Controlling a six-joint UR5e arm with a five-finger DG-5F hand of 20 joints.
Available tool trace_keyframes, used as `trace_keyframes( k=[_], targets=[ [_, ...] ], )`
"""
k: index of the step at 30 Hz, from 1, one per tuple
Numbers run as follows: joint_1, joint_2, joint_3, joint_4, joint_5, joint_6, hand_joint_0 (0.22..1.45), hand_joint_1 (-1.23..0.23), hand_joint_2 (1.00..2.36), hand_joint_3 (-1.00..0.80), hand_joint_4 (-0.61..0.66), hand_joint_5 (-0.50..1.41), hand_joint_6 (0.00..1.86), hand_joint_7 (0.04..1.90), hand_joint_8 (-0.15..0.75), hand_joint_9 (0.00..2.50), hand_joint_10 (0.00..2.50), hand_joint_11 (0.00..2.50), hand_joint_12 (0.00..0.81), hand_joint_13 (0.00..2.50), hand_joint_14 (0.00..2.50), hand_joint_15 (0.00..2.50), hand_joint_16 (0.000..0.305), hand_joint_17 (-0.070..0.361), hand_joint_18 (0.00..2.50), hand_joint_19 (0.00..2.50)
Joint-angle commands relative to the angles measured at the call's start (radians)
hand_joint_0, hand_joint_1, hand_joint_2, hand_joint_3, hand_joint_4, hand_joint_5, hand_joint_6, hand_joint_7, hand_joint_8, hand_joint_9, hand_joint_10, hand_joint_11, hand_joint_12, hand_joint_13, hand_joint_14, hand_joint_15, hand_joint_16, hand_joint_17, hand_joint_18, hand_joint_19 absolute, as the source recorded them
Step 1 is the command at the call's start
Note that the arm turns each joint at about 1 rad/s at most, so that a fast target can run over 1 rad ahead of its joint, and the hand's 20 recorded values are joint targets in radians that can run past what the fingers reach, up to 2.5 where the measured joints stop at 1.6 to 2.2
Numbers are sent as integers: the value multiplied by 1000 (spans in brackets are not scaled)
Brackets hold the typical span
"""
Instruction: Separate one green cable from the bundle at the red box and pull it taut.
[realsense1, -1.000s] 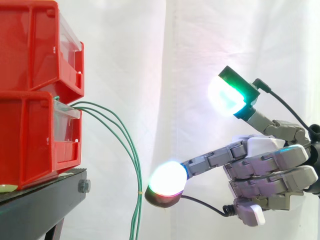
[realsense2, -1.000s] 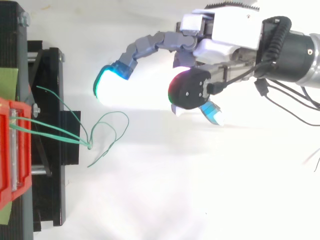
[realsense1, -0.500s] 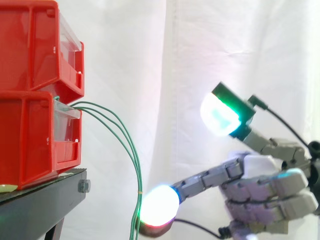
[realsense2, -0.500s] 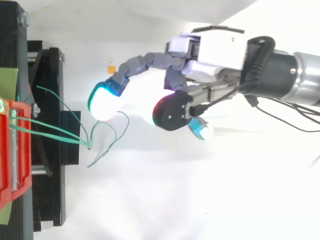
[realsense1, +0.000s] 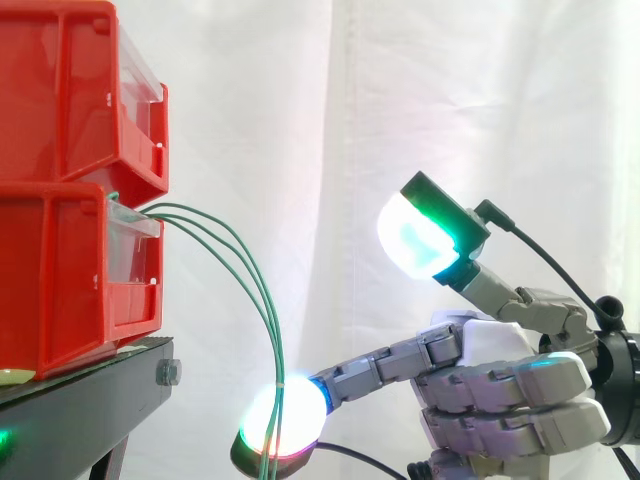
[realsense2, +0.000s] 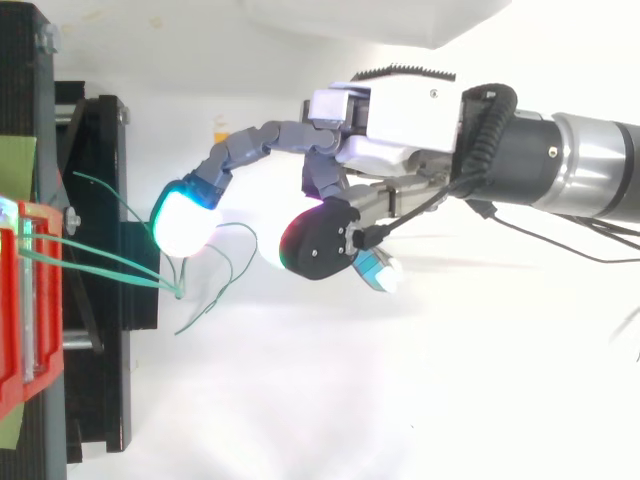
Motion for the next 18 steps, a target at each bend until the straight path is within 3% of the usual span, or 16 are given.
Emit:
trace_keyframes(
  k=[1, 7, 18],
  targets=[
    [5, -1, 18, -5, 17, -4, 355, -483, 1000, -500, 365, -178, 501, 636, 416, 2089, 15, 389, 595, 2199, 17, 545, 94, 212, 2500, 141],
    [21, -1, 68, -51, 49, -38, 356, -484, 1000, -500, 360, -177, 501, 637, 416, 2092, 14, 394, 599, 2199, 17, 554, 94, 211, 2500, 150],
    [41, -1, 82, -64, 75, -35, 360, -487, 1000, -500, 358, -173, 502, 641, 408, 2101, 16, 413, 592, 2203, 17, 558, 93, 209, 2500, 147]
  ],
)
